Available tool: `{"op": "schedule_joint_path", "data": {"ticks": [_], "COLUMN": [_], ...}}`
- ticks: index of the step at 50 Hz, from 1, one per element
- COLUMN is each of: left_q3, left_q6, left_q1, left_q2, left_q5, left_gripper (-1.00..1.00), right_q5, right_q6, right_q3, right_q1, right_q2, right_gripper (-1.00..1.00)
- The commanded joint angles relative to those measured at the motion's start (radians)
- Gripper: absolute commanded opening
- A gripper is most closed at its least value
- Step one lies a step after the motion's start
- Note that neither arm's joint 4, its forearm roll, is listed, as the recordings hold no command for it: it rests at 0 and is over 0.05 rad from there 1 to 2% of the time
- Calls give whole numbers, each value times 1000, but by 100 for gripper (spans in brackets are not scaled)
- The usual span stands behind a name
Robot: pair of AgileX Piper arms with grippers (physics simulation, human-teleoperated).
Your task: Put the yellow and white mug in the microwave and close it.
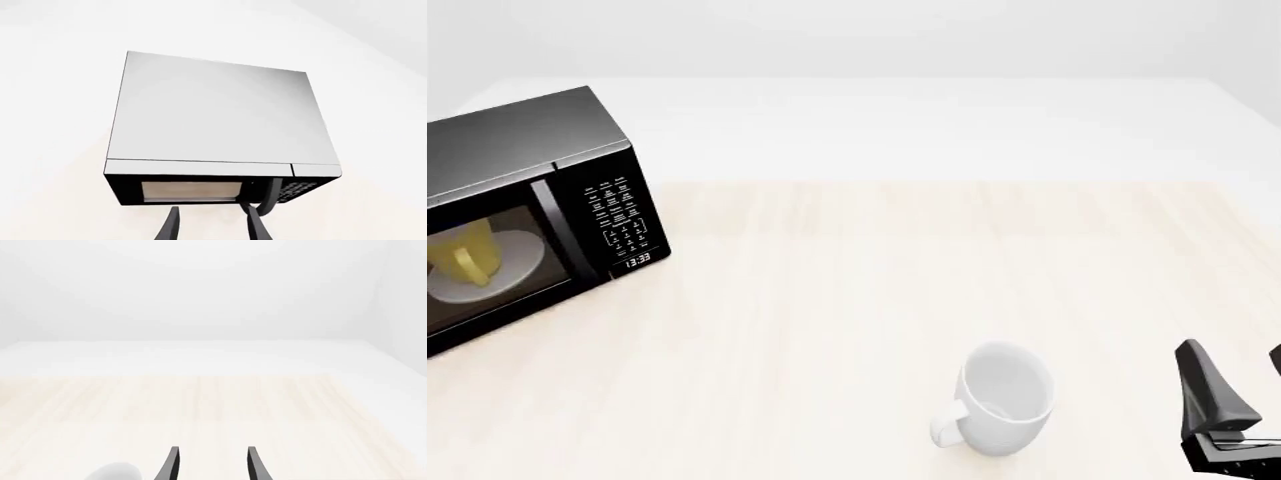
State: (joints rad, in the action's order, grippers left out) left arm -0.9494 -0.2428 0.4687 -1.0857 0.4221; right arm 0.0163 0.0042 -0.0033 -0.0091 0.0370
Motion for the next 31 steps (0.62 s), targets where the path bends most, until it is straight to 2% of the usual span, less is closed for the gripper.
{"op": "schedule_joint_path", "data": {"ticks": [1, 21, 31], "left_q3": [-13, -61, -62], "left_q6": [13, 51, 46], "left_q1": [-4, 11, 10], "left_q2": [86, 205, 260], "left_q5": [56, 160, 205], "left_gripper": [100, 100, 100], "right_q5": [0, 0, 0], "right_q6": [0, 0, 0], "right_q3": [0, 0, 0], "right_q1": [0, 0, 0], "right_q2": [0, 1, 0], "right_gripper": [100, 100, 100]}}
